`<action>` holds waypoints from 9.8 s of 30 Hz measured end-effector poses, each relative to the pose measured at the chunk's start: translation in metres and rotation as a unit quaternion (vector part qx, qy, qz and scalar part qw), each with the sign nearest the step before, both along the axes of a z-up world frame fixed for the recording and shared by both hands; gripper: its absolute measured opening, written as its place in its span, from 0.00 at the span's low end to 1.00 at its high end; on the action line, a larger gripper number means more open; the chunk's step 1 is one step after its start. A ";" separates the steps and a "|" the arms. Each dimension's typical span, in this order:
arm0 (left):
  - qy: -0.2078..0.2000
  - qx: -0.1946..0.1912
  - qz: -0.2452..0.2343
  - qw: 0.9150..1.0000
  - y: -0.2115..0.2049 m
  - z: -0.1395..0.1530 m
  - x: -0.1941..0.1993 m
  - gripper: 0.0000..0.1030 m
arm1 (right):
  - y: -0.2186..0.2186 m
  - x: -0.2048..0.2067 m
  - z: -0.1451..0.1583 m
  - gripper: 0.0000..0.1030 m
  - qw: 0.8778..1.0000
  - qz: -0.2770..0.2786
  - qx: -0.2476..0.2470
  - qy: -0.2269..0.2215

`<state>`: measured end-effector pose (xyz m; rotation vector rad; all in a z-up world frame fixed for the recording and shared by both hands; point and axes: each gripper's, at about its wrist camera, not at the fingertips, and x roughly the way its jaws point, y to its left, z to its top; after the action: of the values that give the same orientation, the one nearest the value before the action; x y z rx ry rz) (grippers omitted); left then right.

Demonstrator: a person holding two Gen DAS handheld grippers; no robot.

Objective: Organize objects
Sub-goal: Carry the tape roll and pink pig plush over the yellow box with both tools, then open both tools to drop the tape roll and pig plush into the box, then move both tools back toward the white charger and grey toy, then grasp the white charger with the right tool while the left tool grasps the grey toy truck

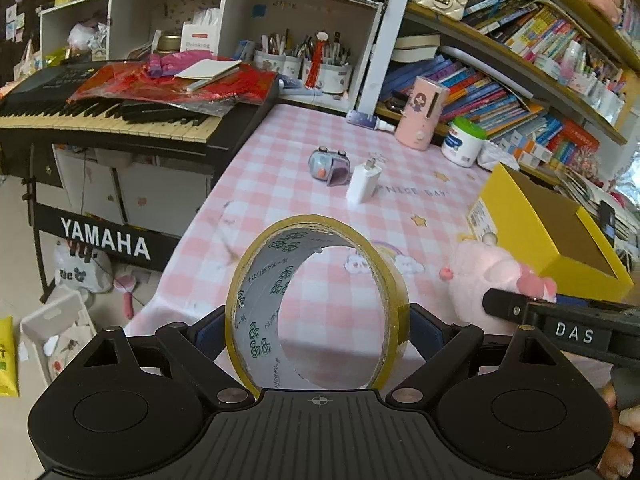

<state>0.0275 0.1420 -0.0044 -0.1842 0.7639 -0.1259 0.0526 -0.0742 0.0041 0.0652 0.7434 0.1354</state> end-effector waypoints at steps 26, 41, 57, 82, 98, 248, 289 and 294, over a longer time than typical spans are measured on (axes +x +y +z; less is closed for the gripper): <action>0.004 -0.007 -0.176 0.984 -0.079 -0.002 -0.045 0.89 | -0.067 -0.128 -0.012 0.65 0.985 -0.167 0.016 0.025; 0.002 0.002 -0.228 0.974 -0.132 0.000 -0.030 0.89 | -0.109 -0.135 -0.012 0.65 0.975 -0.220 0.021 0.031; -0.003 0.001 -0.227 0.974 -0.175 0.003 0.002 0.89 | -0.150 -0.097 -0.005 0.65 0.977 -0.212 0.009 0.031; -0.125 0.074 -0.232 0.962 -0.288 0.045 0.072 0.89 | -0.247 -0.014 0.048 0.65 0.979 -0.162 -0.037 -0.122; -0.018 0.141 -0.227 0.964 -0.358 -0.006 0.139 0.90 | -0.291 0.105 0.026 0.66 0.997 -0.075 -0.002 -0.028; 0.019 0.094 0.111 0.989 -0.022 0.001 0.169 0.98 | 0.038 0.204 -0.032 0.57 0.992 0.121 -0.043 0.004; 0.061 0.125 0.019 0.990 -0.085 -0.085 0.328 0.67 | -0.021 0.240 -0.026 0.43 0.998 0.042 -0.047 0.018; 0.049 0.111 0.021 0.992 -0.081 -0.084 0.329 0.61 | -0.019 0.233 -0.023 0.43 0.997 0.059 -0.048 0.015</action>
<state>0.3563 0.0611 -0.0885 0.0044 0.8642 0.0090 0.2855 -0.0928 -0.0186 -0.0677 0.7835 0.2125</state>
